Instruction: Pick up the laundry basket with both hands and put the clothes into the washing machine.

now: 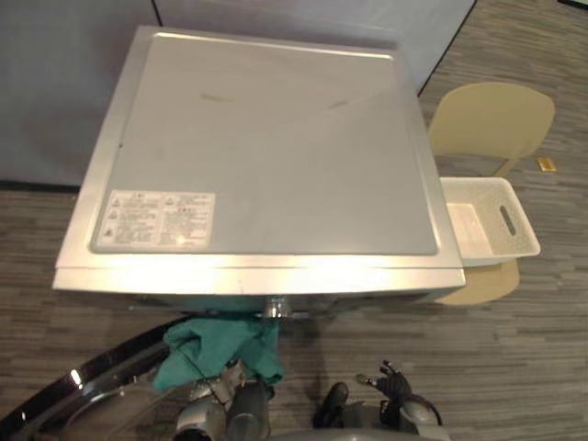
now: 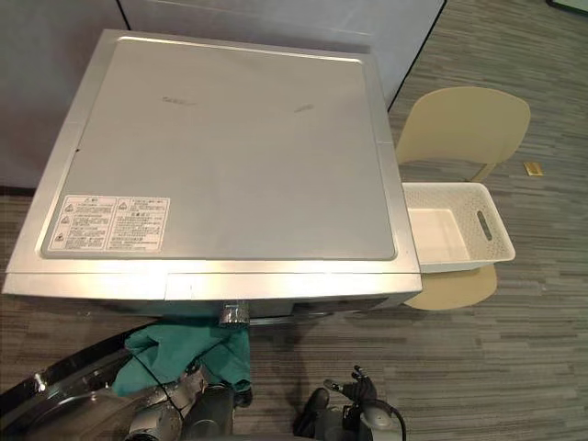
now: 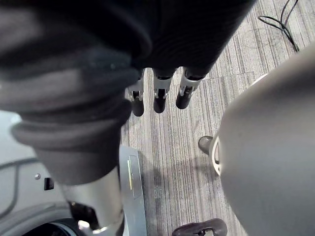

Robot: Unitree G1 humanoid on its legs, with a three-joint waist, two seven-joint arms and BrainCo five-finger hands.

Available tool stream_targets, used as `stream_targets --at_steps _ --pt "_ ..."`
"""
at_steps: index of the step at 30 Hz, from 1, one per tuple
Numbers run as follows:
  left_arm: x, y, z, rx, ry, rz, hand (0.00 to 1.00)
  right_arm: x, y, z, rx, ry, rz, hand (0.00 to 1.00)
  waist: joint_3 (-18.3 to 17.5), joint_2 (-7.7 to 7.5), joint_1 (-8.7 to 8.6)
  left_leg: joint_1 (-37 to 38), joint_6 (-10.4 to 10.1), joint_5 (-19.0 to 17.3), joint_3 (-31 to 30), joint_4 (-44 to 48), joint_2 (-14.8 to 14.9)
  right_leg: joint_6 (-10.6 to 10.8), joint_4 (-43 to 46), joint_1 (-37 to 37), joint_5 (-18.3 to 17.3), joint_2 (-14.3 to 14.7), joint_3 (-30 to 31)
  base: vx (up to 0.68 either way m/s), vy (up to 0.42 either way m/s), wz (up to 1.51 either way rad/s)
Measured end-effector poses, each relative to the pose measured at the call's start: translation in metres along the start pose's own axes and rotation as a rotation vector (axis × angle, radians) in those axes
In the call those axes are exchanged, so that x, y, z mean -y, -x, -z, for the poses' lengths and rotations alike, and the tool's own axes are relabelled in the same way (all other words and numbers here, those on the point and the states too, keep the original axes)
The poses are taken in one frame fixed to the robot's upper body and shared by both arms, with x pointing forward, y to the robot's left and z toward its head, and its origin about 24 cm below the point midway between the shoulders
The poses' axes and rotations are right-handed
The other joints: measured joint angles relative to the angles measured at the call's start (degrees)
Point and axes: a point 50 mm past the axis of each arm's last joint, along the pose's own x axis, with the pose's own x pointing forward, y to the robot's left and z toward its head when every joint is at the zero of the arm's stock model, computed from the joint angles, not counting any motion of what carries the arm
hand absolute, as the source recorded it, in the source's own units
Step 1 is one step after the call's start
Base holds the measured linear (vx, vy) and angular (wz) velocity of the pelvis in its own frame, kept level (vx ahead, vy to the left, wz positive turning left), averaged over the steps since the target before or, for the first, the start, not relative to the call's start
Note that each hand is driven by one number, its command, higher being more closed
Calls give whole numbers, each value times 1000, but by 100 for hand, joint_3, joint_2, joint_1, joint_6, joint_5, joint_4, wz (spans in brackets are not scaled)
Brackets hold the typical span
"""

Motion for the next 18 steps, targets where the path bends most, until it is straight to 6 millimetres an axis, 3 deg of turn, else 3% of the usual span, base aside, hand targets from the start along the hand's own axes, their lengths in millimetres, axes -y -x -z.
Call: stream_targets --at_steps 4,8,10,11,12,14,15,17,18 --pt "5 -1 -4 13 12 13 100 -4 -2 -9 23 38 -14 0 22 32 26 -173 -69 278 -446 -276 -120 -28 -34 -19 -26 86 -361 -151 0 49" --pt "35 -13 -50 151 49 96 100 -6 -11 -41 97 91 7 0 614 162 59 -833 -48 243 -823 161 -3 -168 842 -410 -649 23 -901 -227 7 71" --pt "47 -17 -76 219 85 116 100 -9 -12 -54 134 72 22 0 932 75 70 -1144 105 144 -490 695 303 -231 1283 -619 -841 -124 -1073 -233 25 52" --pt "56 -15 -91 270 116 140 100 -9 -11 -63 171 42 33 0 1096 63 63 -1315 264 -41 -378 1321 524 -264 1790 -855 -1037 -255 -1093 -183 88 32" --pt "72 -14 -107 321 152 186 100 -5 -10 -71 207 9 63 0 1230 63 22 -1630 227 -321 -443 1566 484 -279 2487 -1197 -1255 -532 -1129 -180 102 32" --pt "104 -11 -136 399 197 270 100 2 -8 -84 256 -48 110 0 1361 62 17 -2381 362 -532 -613 2273 401 -280 3560 -1844 -1645 -1019 -1132 -138 45 33" --pt "114 -9 -145 421 207 294 100 3 -8 -88 268 -68 122 0 1373 82 12 -2670 397 -612 -662 2518 379 -292 3896 -2090 -1772 -1141 -1113 -172 22 19" --pt "141 -2 -182 511 222 361 100 1 -6 -110 331 -137 147 0 1493 53 29 -3568 525 -862 -666 3275 391 -303 4877 -2967 -2144 -1519 -892 -189 42 -6" --pt "146 0 -188 527 226 370 100 1 -6 -116 347 -155 154 0 1541 52 25 -3705 556 -884 -652 3396 402 -318 5025 -3115 -2181 -1577 -842 -174 57 -18"
